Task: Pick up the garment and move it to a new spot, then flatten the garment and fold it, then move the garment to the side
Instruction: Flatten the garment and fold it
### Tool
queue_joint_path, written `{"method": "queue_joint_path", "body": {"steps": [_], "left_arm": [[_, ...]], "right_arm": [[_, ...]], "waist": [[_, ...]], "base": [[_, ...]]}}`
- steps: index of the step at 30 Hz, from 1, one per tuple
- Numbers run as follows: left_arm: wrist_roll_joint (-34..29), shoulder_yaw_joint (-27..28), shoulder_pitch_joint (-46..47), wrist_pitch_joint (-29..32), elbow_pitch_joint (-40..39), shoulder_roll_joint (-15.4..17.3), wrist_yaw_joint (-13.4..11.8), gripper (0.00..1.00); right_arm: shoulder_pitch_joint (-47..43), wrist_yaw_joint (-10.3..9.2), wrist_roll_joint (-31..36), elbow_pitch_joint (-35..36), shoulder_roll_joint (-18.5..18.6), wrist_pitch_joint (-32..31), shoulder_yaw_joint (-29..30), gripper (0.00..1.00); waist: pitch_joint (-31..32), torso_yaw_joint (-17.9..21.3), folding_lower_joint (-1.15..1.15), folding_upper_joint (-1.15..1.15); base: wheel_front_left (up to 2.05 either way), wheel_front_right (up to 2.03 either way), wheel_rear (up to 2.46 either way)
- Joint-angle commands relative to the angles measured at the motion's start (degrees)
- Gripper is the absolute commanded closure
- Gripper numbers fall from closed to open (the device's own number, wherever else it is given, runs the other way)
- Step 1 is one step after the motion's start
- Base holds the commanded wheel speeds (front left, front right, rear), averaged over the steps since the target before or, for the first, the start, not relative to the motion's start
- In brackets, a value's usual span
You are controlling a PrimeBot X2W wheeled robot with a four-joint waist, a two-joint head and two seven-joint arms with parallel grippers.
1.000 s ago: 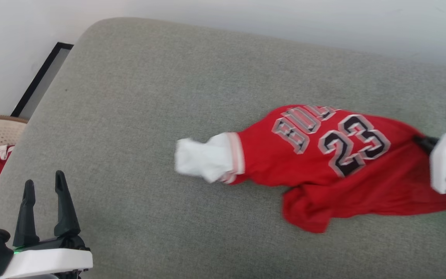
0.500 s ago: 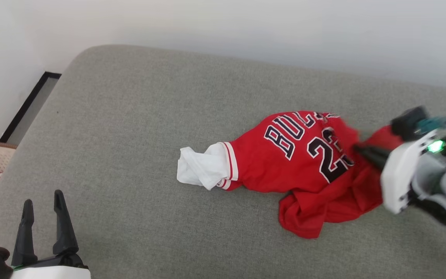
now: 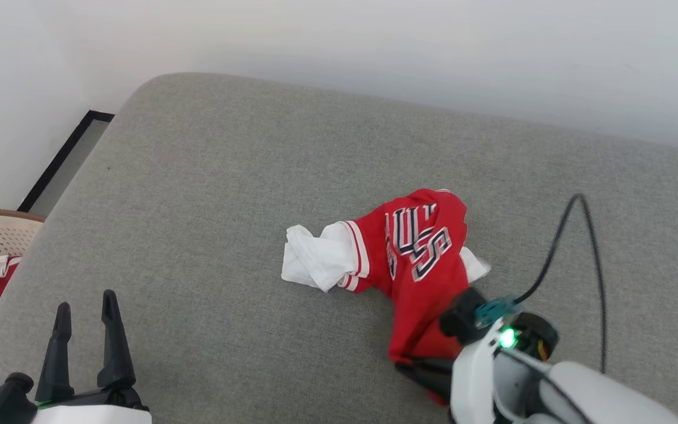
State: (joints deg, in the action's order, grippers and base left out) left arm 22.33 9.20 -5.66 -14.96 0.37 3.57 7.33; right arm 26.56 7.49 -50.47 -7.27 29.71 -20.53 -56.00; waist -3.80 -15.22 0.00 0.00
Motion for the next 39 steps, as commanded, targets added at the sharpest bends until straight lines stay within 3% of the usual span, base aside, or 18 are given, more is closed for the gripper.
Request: {"method": "queue_joint_path", "body": {"steps": [1,2,9,17,27,39], "left_arm": [[0.8,-0.1,1.0,-0.3,0.2,0.0,0.2,0.0],[0.8,-0.3,1.1,-0.3,0.3,-0.1,0.2,0.0],[1.1,0.1,1.6,-0.3,-0.1,-0.3,0.2,0.0],[1.4,0.9,1.3,-0.3,-1.1,-0.5,0.2,0.0],[2.1,-1.0,2.7,-0.3,-1.0,-0.6,0.2,0.0],[4.4,-4.7,5.0,-0.3,-0.3,-0.6,0.2,0.0]], "right_arm": [[-0.4,0.0,1.2,-0.4,-0.7,-0.4,-0.5,0.18],[-0.8,0.0,0.8,-0.6,-1.4,-0.4,-0.4,0.0],[0.6,0.0,0.3,2.2,-0.6,0.5,3.4,0.0],[-0.4,0.0,2.0,6.3,3.5,1.0,15.1,0.0],[-2.0,0.0,5.7,-0.2,6.0,-1.2,27.4,0.0],[2.2,0.0,3.7,-9.7,6.0,-5.8,23.7,0.0]], "waist": [[-0.4,-0.1,0.0,0.0],[-0.6,-0.1,0.0,0.0],[-1.6,-0.1,0.0,0.0],[-2.6,-0.4,0.0,0.0],[-5.1,-2.9,0.0,0.0],[-9.7,-7.7,0.0,0.0]], "base": [[0.0,0.0,0.0],[0.0,0.0,0.0],[0.0,0.0,0.0],[0.0,0.0,0.0],[0.0,0.0,0.0],[0.0,0.0,0.0]]}}
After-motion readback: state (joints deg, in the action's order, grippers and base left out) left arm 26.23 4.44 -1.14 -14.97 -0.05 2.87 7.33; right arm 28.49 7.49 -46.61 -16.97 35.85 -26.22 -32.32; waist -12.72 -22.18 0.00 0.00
